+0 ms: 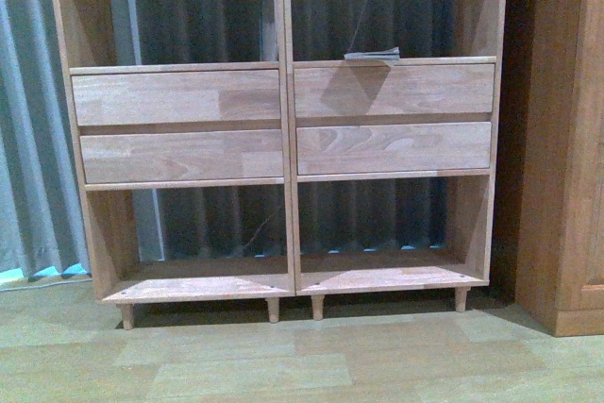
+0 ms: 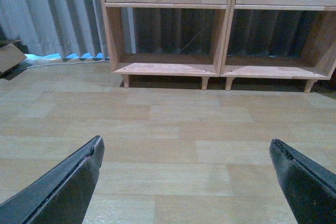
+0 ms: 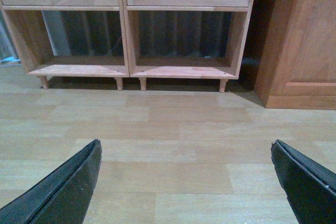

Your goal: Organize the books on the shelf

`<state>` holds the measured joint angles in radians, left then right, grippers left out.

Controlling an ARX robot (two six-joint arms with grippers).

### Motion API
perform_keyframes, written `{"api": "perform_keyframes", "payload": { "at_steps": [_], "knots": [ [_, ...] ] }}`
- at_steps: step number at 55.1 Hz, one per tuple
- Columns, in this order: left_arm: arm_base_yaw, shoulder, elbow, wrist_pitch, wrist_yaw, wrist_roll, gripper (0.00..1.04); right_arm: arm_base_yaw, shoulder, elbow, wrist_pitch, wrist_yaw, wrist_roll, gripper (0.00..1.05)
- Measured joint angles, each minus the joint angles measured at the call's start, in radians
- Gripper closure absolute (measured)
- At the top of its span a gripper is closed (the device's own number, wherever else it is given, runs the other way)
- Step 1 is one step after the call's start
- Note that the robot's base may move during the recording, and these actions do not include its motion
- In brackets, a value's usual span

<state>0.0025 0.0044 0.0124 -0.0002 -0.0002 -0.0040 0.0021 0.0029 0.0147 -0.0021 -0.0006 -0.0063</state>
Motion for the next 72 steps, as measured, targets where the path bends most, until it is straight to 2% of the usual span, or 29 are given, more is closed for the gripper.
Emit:
{"api": "perform_keyframes", "payload": {
  "at_steps": [72],
  "knots": [
    [0.000, 0.000, 0.000, 0.000, 0.000, 0.000, 0.07, 0.000, 0.000, 0.000, 0.000, 0.000, 0.000, 0.07]
  ]
}}
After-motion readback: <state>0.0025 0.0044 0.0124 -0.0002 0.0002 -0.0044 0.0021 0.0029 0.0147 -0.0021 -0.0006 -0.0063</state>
